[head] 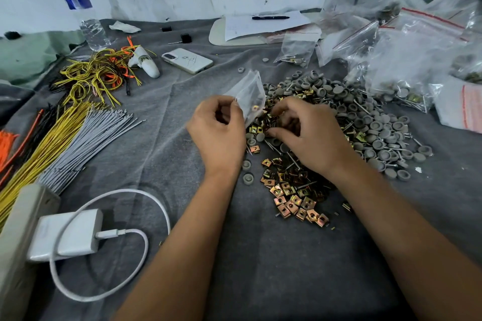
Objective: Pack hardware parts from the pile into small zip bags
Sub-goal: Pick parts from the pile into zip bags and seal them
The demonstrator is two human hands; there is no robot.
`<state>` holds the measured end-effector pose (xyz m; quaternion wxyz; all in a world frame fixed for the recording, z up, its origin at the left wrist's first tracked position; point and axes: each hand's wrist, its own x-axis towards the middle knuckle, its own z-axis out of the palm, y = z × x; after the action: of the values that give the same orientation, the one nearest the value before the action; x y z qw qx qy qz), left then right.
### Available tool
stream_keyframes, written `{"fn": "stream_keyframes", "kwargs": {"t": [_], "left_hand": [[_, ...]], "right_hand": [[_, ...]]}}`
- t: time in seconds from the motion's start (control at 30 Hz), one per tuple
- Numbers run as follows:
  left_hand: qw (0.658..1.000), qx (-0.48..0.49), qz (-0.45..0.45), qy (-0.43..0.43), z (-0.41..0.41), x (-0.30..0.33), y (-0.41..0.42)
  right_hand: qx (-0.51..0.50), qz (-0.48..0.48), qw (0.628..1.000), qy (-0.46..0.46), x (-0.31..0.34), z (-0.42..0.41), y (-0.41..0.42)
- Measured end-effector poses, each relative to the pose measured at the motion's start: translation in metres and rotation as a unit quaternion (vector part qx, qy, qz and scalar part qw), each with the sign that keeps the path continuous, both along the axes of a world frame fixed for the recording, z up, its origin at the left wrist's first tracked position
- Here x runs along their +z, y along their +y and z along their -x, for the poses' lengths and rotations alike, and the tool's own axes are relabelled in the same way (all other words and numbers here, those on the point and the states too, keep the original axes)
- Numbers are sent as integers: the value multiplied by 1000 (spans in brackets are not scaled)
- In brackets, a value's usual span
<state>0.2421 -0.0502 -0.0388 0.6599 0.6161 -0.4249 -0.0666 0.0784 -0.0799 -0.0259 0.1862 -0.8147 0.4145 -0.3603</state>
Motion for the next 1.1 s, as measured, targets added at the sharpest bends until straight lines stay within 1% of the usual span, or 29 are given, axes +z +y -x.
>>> {"fn": "stream_keyframes", "kwargs": {"t": [0.1, 0.23, 0.37, 0.47, 0.57, 0.63, 0.77, 0.87, 0.97, 1.1], "left_hand": [[998, -35, -18, -39, 2, -3, 0], [991, -77, -36, -105, 6, -4, 0], [982, -98, -34, -159, 6, -2, 2], [970, -139, -11, -199, 8, 0, 5], [960, -161, -3, -227, 7, 1, 4], [960, -157, -5, -230, 7, 0, 4], [971, -126, -14, -203, 5, 0, 4], [970, -161, -9, -183, 6, 3, 6], [963, -195, -18, -187, 8, 4, 6], [964, -200, -27, -174, 7, 3, 4]], "right_hand": [[5, 1, 999, -55, 2, 4, 2], [28, -12, 997, -70, 2, 2, 5], [26, -34, 991, -130, 2, 3, 4], [11, -28, 992, -120, 1, 5, 4], [3, -32, 991, -131, 0, 6, 4], [1, -42, 989, -143, 0, 7, 3], [1, -76, 983, -168, -2, 7, 2], [6, -75, 982, -173, -3, 8, 2], [7, -67, 983, -169, -3, 9, 2], [0, -74, 982, -175, -4, 10, 1]]}}
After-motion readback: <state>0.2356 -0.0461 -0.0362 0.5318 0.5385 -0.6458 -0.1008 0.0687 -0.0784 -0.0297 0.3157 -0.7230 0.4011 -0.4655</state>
